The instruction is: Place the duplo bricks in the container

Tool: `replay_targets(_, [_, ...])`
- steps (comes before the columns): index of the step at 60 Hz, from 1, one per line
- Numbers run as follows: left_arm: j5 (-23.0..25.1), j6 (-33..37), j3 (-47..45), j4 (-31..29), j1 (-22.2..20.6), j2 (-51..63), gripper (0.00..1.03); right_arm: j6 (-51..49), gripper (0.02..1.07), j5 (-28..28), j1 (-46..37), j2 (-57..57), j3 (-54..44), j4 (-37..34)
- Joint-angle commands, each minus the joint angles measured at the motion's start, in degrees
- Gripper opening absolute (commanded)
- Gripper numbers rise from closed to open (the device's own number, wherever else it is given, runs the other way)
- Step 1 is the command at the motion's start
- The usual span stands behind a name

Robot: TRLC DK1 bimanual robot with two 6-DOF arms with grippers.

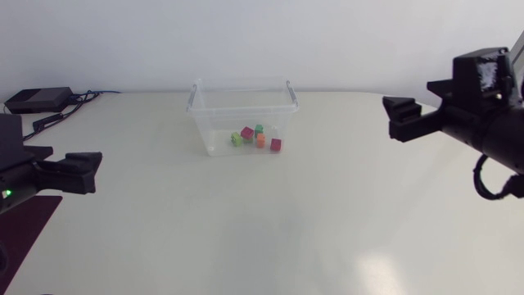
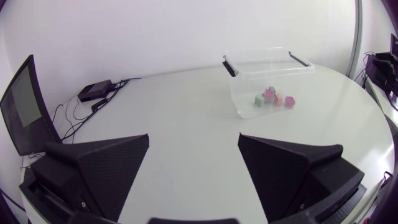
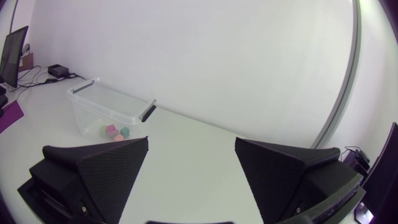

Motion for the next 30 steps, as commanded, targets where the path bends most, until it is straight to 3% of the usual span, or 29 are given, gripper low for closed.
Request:
replay_targets(1, [-0.45, 1.24, -2.82, 1.09, 0.64, -1.43, 1.00, -0.92, 1.03, 0.65, -2.17, -5.15, -4.34, 0.40])
replay_targets(23, [-1.68, 1.94, -10.38, 5.66, 1.52, -6.09, 1.00, -2.15, 1.03, 0.56, -8.93, -22.64, -15.68, -2.15])
replay_targets(30, [-0.06, 1.31, -13.58, 8.32, 2.41, -9.43, 1.00, -0.38, 1.03, 0.03, -9.28, -26.17, -18.76, -1.83])
